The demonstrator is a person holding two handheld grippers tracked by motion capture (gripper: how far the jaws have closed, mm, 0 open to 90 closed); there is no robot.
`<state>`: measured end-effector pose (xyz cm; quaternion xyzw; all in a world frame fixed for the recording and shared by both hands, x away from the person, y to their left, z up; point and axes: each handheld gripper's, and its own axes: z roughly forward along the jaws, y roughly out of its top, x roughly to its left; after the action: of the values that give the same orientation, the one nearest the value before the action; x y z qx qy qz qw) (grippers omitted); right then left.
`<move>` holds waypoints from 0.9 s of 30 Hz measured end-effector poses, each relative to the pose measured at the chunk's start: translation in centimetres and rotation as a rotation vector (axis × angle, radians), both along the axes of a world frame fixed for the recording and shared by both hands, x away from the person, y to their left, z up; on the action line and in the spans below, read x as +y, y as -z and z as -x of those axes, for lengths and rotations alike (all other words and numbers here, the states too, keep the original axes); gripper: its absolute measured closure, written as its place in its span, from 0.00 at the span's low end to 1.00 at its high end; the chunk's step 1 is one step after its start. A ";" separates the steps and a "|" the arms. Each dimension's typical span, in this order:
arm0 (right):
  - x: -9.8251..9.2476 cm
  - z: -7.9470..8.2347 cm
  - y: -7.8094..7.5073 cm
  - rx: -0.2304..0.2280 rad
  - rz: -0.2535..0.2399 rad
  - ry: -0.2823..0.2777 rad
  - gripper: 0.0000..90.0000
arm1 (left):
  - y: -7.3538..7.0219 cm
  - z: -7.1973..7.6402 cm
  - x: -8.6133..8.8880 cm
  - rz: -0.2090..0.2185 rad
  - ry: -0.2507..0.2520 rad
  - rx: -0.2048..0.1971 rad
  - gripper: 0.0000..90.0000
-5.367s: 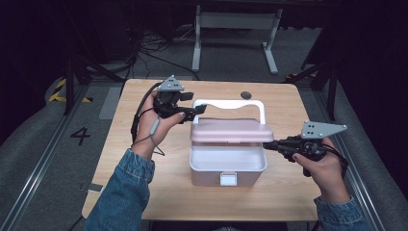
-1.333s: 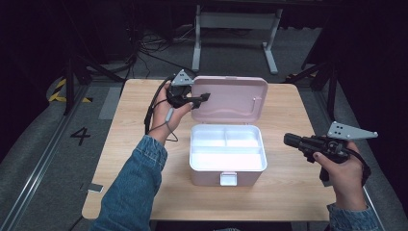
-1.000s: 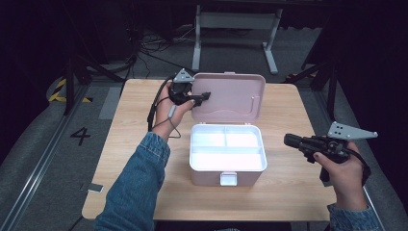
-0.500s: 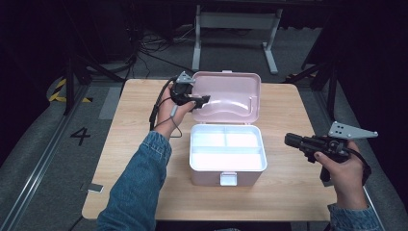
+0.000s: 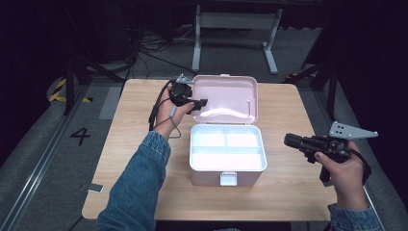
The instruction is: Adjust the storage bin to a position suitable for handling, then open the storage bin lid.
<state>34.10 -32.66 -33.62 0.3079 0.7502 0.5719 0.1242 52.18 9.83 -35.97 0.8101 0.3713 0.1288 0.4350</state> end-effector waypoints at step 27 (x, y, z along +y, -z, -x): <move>0.2 -1.0 -0.2 0.002 0.009 0.002 0.86 | -5.1 7.1 4.6 0.017 0.049 -0.131 0.33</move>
<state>35.06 -32.47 -33.42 0.3085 0.7526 0.5681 0.1254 45.08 14.40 -30.92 0.8050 0.3231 0.1678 0.4684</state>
